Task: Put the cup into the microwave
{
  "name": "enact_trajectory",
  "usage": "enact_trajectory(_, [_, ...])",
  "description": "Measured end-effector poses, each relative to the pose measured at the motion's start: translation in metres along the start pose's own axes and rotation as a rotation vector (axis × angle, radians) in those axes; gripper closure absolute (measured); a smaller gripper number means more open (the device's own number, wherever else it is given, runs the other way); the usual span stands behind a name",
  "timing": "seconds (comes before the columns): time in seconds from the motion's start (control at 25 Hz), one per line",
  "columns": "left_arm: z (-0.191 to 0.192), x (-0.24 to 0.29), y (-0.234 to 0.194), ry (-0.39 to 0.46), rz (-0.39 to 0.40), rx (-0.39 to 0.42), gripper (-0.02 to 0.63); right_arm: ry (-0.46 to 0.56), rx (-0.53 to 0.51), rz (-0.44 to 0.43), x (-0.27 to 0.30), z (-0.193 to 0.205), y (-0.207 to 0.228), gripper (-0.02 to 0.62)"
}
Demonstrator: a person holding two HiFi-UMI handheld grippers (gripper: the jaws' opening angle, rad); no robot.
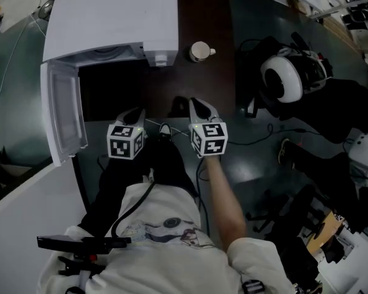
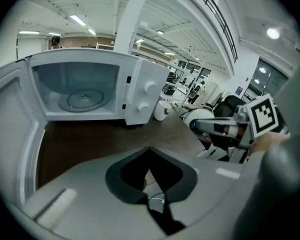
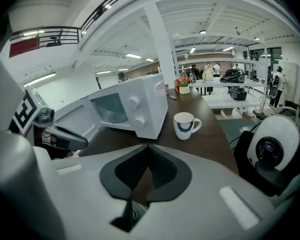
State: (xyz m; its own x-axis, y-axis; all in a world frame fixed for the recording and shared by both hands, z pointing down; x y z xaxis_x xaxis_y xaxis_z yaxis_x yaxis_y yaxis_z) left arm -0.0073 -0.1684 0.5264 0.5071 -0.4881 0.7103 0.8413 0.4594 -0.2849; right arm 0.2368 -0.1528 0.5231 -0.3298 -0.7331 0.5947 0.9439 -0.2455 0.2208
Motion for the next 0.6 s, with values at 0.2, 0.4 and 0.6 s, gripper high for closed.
enact_trajectory(0.2, [0.009,0.011,0.006,-0.078,0.01,0.002,0.606,-0.006,-0.016,0.052,0.029,-0.005,0.039,0.594])
enact_trajectory(0.4, [0.019,0.029,0.011,-0.076,0.006,0.019,0.606,0.001,-0.03,0.145,0.071,-0.003,0.106,0.592])
enact_trajectory(0.6, [0.027,0.024,0.004,-0.097,-0.01,0.014,0.606,0.014,-0.034,0.186,0.102,-0.016,0.146,0.583])
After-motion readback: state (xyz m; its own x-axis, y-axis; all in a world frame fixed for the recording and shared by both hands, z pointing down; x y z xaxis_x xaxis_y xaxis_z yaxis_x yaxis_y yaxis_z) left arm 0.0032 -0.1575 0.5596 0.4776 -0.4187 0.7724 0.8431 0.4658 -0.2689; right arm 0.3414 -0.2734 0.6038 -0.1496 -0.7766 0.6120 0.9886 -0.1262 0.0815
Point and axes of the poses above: the fingertips, and each gripper's own axes: x forward along the fingers, y to its right, z out of its underside, the point moved 10 cm from there along -x, backward along the fingers, and after that the axes turned 2 degrees about y, right-handed, at the moved point
